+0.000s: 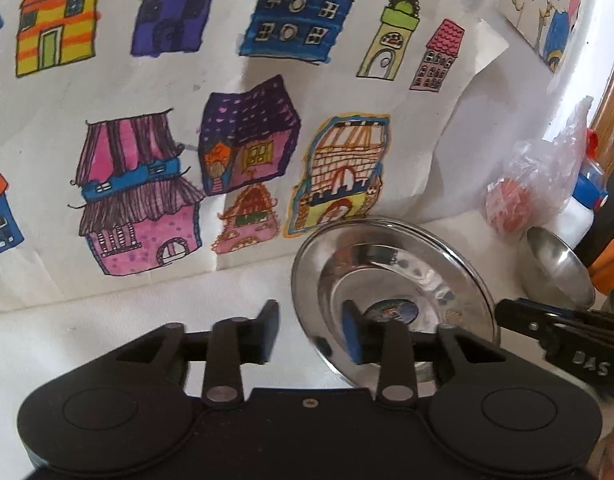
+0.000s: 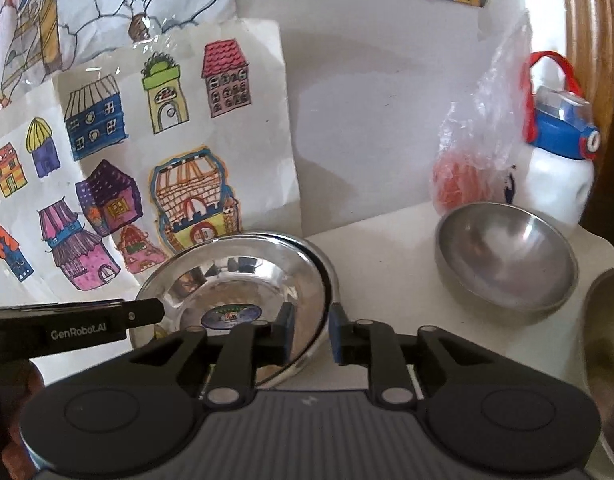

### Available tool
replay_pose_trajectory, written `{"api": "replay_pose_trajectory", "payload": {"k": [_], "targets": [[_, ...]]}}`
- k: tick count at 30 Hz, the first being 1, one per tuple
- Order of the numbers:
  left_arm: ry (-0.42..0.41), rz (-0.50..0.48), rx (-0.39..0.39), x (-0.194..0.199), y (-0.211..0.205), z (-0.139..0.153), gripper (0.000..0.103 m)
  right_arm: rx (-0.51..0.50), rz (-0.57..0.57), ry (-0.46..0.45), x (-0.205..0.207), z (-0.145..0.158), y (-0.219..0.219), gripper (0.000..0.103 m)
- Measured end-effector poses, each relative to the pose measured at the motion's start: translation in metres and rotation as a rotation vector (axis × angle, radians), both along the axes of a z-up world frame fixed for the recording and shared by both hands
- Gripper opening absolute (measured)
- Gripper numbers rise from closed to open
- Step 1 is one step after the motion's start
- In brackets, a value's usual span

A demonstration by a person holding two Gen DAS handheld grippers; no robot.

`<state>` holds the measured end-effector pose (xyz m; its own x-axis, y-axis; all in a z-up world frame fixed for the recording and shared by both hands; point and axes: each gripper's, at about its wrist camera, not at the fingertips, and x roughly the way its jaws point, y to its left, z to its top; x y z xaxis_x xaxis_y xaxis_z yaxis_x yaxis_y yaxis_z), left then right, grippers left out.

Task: Organize plates and bowls
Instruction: 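Open both grippers to release the sticker plate on the stack, then move both grippers to the large steel bowl rim and close on it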

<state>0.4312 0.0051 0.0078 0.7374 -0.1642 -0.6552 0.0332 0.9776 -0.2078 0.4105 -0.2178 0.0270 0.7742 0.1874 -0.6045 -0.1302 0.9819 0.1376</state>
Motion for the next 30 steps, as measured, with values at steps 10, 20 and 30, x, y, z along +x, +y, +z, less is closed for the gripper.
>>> {"api": "replay_pose_trajectory", "payload": {"k": [10,20,30], "targets": [[-0.082,0.026,-0.063,-0.03,0.005,0.02,0.075,0.085,-0.033,-0.085,-0.042,0.023,-0.034,0.073],[-0.18,-0.031,-0.097,-0.082,-0.017,0.06,0.098,0.11,-0.09,-0.231,-0.118,0.052,-0.077,0.098],[-0.224,-0.16,-0.111,-0.13,-0.065,0.084,0.102,0.036,-0.166,-0.312,-0.2,0.066,-0.131,0.103]]}}
